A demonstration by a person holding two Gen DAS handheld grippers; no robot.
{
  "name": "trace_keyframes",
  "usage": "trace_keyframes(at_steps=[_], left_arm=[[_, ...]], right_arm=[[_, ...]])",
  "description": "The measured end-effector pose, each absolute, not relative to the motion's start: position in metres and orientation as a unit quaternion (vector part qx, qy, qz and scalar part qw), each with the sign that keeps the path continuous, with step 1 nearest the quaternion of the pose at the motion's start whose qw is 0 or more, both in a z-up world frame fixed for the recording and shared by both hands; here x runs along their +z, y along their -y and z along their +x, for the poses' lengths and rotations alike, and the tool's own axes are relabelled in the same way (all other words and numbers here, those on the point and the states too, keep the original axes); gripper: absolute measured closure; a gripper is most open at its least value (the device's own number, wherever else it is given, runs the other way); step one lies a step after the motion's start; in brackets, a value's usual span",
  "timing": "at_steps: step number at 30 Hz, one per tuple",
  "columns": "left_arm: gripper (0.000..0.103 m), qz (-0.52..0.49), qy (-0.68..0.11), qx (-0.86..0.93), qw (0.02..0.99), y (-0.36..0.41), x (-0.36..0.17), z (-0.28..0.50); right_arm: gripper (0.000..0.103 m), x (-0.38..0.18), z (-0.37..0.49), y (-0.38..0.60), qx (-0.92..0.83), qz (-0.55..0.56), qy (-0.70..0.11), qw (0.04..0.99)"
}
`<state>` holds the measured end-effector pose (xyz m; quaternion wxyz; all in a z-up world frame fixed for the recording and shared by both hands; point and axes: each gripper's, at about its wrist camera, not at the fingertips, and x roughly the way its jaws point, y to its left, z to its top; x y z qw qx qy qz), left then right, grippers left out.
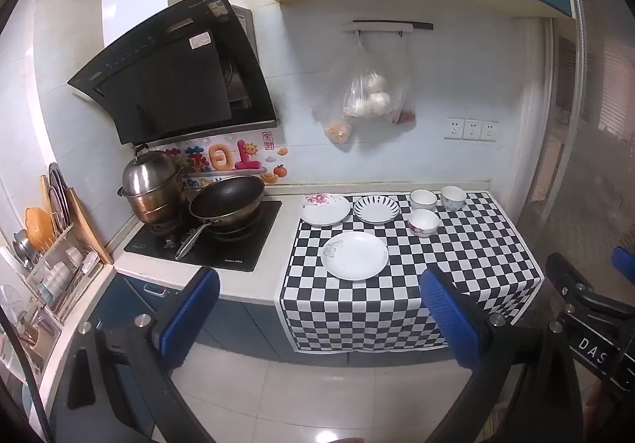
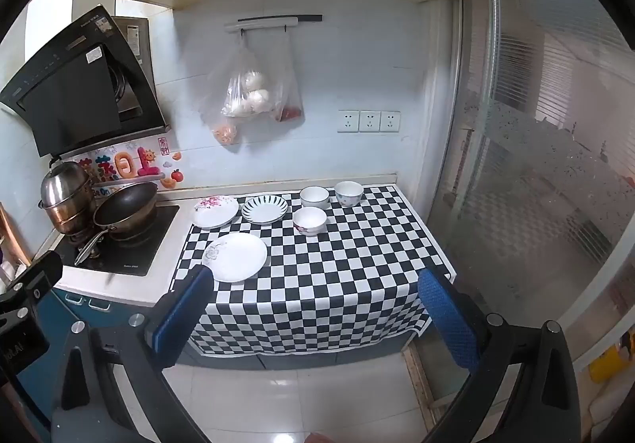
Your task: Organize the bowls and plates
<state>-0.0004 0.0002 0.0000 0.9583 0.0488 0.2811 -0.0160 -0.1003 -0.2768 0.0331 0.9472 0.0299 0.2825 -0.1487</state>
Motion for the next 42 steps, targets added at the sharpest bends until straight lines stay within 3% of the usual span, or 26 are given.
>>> trace_keyframes(at_steps=[42], left_arm=[[0.0, 0.042, -0.285, -0.017, 0.957, 0.009, -0.004, 0.007]], right_arm=[[0.0, 0.039, -0.099, 0.276, -0.155, 0.022, -0.27, 0.95]])
